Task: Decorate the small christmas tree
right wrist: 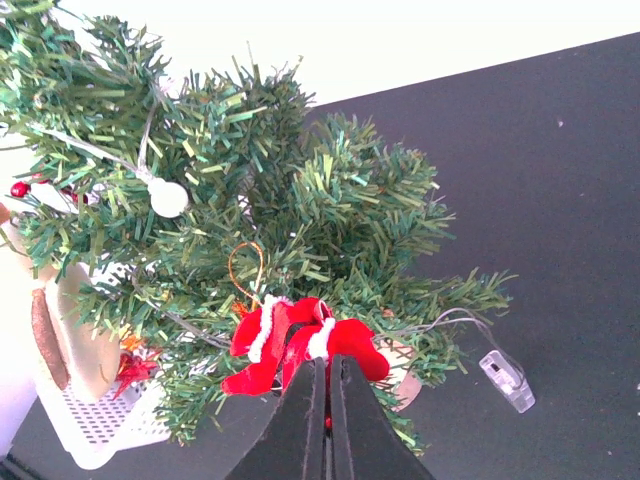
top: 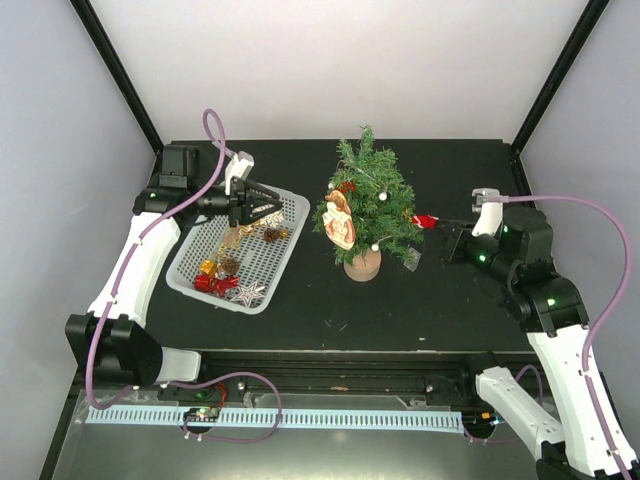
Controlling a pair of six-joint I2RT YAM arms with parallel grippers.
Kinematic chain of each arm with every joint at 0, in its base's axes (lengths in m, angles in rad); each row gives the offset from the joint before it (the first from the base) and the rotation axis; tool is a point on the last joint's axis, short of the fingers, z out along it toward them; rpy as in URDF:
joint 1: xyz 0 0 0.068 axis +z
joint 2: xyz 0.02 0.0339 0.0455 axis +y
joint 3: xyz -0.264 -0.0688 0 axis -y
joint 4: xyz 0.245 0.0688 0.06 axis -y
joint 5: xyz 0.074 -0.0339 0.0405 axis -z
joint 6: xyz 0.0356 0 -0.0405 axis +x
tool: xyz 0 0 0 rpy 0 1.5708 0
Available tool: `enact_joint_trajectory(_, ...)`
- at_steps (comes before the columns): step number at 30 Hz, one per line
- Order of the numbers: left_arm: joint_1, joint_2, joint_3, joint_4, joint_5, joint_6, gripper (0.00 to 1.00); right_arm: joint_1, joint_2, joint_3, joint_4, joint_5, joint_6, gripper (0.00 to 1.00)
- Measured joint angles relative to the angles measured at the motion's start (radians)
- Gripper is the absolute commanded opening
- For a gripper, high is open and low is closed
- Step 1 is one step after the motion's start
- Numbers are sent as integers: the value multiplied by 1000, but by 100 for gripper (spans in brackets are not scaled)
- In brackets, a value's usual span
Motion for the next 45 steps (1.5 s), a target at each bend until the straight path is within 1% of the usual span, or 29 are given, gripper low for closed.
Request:
enact_joint_trajectory(20,10,0,-11,4,3,2,38,0,-1,18,-3,66,5,1)
enact_joint_trajectory(29,13,6,-16,8,6,2,38,0,1,69,20,89,23,1)
enact_joint_trajectory(39,13,6,-16,12,11,2,38,0,12,69,28,88,27,1)
enact_joint_trajectory(45,13,6,-16,16,11,2,38,0,17,44,52,53,47,1)
